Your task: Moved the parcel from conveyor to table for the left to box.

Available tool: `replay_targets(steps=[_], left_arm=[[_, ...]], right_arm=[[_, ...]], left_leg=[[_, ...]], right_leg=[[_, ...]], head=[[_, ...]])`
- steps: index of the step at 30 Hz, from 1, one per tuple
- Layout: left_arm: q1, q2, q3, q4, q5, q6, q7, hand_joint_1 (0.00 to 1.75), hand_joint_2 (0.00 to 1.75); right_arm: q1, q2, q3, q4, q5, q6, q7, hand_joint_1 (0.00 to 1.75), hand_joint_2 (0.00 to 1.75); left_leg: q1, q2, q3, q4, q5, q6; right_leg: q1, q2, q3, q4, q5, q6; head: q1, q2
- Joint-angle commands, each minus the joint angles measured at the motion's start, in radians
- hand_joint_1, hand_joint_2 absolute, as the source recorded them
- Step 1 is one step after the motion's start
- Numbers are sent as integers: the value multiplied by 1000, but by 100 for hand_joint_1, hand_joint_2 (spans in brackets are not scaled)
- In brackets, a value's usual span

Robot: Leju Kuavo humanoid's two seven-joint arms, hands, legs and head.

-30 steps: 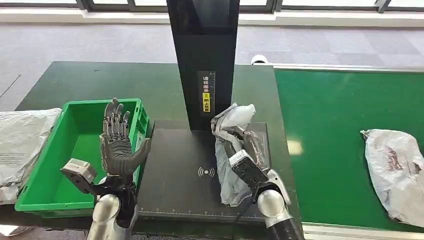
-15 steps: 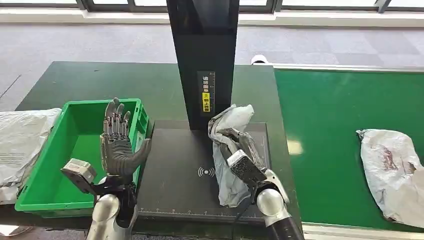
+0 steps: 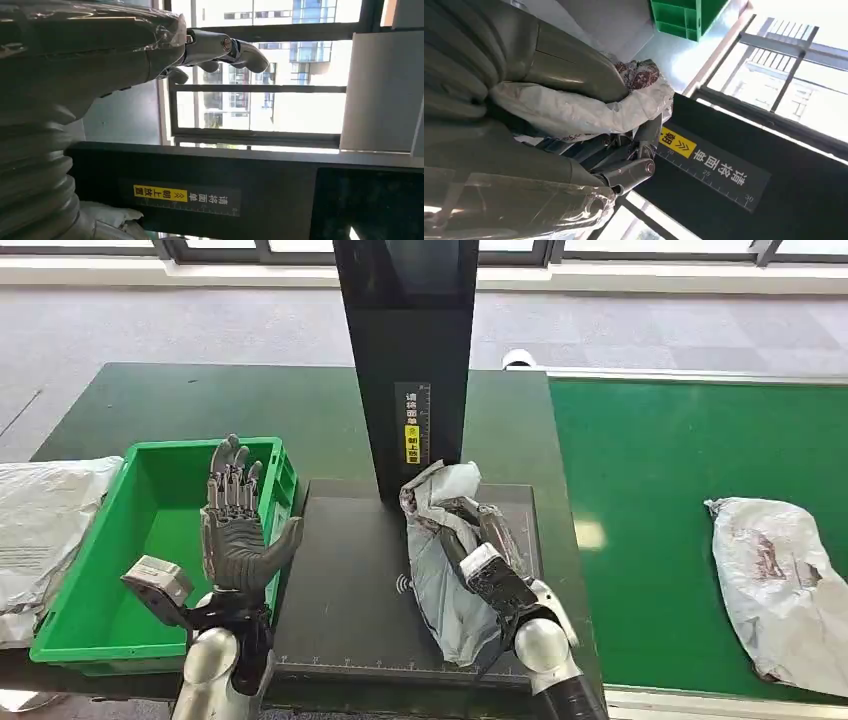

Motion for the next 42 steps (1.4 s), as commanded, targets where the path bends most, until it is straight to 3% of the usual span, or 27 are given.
replay_targets(steps=[1,2,3,5,17,18,19,30,42], left_arm=[[-22,8,17,30,-2,-4,5,0,175],[-22,8,17,30,-2,-4,5,0,175],[-31,10,12,37,-3,-22,12,0,175],[-42,5,13,43,-5,-25,14,0,175],[-26,1,27,24,-9,-27,16,0,175],[-27,0,28,25,-9,-28,16,0,175],[-26,1,30,24,-8,-28,16,0,175],[1,8,30,3,-14,-8,7,0,175],[-14,14,15,5,-10,8,3,0,175]], right_arm=[[-28,-23,16,7,-4,1,-1,175,175],[-28,-23,16,7,-4,1,-1,175,175],[-10,-61,70,-87,-154,207,-47,175,175],[15,-60,74,-136,-165,246,-47,175,175],[-12,-40,16,-35,-59,179,-19,175,175],[-14,-41,16,-30,-23,131,7,56,175],[-15,-38,11,-19,3,96,24,0,175],[-48,-7,-108,66,-56,-17,102,0,175],[-56,-9,-118,55,-57,-77,119,0,175]], left_leg=[[0,0,0,-1,1,1],[0,0,0,-1,1,1],[0,0,0,0,0,0],[0,-1,-1,0,1,1],[0,0,0,-1,1,1],[0,0,0,-1,1,1],[0,0,1,-3,2,1],[0,1,1,-2,1,0],[0,1,1,-1,1,0]], right_leg=[[0,1,0,-1,1,0],[0,0,0,-1,1,0],[0,0,0,0,1,0],[0,-1,0,-1,1,0],[0,0,0,-1,1,0],[0,1,1,-2,1,0],[0,1,2,-4,3,1],[0,2,1,-2,2,0],[0,1,1,-2,2,0]], head=[[0,0],[0,0],[0,0],[0,0],[0,0],[0,0],[0,0],[0,0],[0,0]])
